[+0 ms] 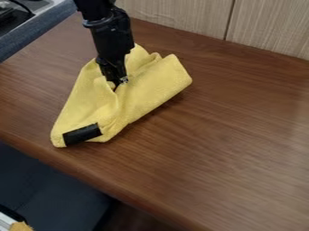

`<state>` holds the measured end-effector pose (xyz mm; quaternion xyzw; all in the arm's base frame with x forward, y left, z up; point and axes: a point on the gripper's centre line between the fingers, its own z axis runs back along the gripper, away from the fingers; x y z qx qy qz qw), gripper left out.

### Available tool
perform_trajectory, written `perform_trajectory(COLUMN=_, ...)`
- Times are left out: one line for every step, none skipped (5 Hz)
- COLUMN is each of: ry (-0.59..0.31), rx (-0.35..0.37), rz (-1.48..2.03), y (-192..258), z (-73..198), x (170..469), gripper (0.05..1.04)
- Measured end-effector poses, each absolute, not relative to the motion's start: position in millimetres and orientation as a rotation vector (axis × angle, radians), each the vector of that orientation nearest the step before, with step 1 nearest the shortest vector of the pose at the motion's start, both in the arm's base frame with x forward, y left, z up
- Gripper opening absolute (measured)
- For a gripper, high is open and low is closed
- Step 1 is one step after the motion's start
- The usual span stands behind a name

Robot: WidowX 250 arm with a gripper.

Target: Fold the cloth from bottom right to top left

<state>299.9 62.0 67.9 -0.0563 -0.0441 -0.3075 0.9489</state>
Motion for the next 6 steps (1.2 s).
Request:
perform_trajectory(ry=-0.069, rx=-0.117, rz=-0.613, y=62, z=68, x=297, gripper=0.272)
perform_trajectory(ry=-0.048, rx=-0.115, rz=-0.623, y=61, z=69, x=295, gripper=0.531)
perform_trajectory(ry=-0.035, rx=-0.099, rz=-0.638, y=58, z=74, x=294, gripper=0.815)
perform_trajectory(ry=-0.048, rx=-0.088, rz=-0.644, y=57, z=87, x=293, gripper=1.007)
perform_trajectory(ry=-0.055, rx=-0.078, rz=-0.657, y=54, z=96, x=293, gripper=1.006)
perform_trajectory(ry=-0.068, rx=-0.078, rz=-0.660, y=52, z=104, x=293, gripper=1.001)
